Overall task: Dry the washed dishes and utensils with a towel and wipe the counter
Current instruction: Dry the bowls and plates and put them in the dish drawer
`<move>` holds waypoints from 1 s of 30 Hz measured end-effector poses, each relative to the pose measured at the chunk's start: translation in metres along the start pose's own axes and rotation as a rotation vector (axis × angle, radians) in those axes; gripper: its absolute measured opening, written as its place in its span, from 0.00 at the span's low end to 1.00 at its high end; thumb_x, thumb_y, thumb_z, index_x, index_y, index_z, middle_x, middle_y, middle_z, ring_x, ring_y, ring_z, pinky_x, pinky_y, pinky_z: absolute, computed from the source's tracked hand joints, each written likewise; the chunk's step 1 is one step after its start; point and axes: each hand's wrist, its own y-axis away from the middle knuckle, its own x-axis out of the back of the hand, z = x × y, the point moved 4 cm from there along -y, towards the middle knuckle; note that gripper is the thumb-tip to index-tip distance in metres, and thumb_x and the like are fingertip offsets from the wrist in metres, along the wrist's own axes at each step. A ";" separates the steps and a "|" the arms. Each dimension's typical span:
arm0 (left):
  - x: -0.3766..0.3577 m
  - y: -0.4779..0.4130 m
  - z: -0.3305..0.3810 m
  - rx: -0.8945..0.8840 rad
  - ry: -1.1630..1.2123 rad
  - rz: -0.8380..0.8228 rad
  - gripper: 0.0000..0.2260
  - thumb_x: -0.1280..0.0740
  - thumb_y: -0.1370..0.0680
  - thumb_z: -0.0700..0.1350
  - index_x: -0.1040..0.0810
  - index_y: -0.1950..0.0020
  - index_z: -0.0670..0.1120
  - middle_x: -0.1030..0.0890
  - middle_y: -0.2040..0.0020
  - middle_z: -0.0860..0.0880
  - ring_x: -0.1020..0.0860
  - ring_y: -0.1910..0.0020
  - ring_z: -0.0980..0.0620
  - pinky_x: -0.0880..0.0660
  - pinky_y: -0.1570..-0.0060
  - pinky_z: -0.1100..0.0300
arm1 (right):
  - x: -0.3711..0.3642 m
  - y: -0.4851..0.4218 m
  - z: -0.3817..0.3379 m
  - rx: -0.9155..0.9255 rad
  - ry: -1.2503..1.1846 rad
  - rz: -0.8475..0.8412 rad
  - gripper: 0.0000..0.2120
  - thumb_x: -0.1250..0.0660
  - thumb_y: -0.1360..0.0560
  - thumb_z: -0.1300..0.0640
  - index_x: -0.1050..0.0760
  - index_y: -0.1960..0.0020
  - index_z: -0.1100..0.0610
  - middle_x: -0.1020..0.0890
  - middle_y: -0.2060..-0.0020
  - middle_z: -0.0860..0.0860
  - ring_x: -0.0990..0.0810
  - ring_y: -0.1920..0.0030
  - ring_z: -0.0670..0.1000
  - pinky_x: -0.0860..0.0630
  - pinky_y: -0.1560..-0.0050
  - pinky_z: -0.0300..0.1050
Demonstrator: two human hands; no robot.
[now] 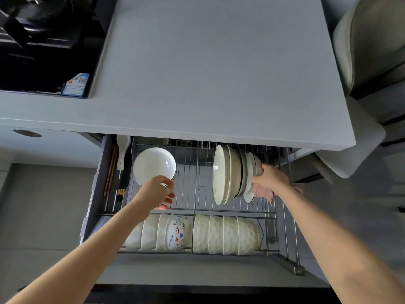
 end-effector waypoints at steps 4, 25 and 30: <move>0.001 -0.004 -0.008 0.027 0.001 0.018 0.03 0.39 0.20 0.40 0.26 0.50 0.44 0.20 0.59 0.45 0.21 0.63 0.51 0.24 0.68 0.62 | -0.001 -0.012 -0.006 0.010 0.025 -0.010 0.21 0.34 0.28 0.44 0.29 0.40 0.54 0.19 0.51 0.51 0.21 0.54 0.54 0.28 0.57 0.43; 0.007 -0.004 -0.021 0.024 -0.037 0.032 0.02 0.38 0.20 0.41 0.26 0.49 0.45 0.20 0.60 0.45 0.21 0.64 0.51 0.25 0.69 0.62 | 0.005 -0.011 0.001 0.051 0.000 -0.164 0.48 0.31 0.30 0.38 0.55 0.22 0.52 0.32 0.28 0.55 0.27 0.34 0.57 0.27 0.39 0.49; 0.006 0.009 -0.020 -0.167 -0.295 -0.004 0.02 0.36 0.21 0.41 0.25 0.49 0.45 0.20 0.57 0.48 0.22 0.63 0.55 0.24 0.67 0.65 | 0.021 0.038 -0.013 0.107 0.178 0.007 0.41 0.37 0.27 0.35 0.50 0.22 0.50 0.16 0.61 0.50 0.22 0.71 0.46 0.27 0.72 0.41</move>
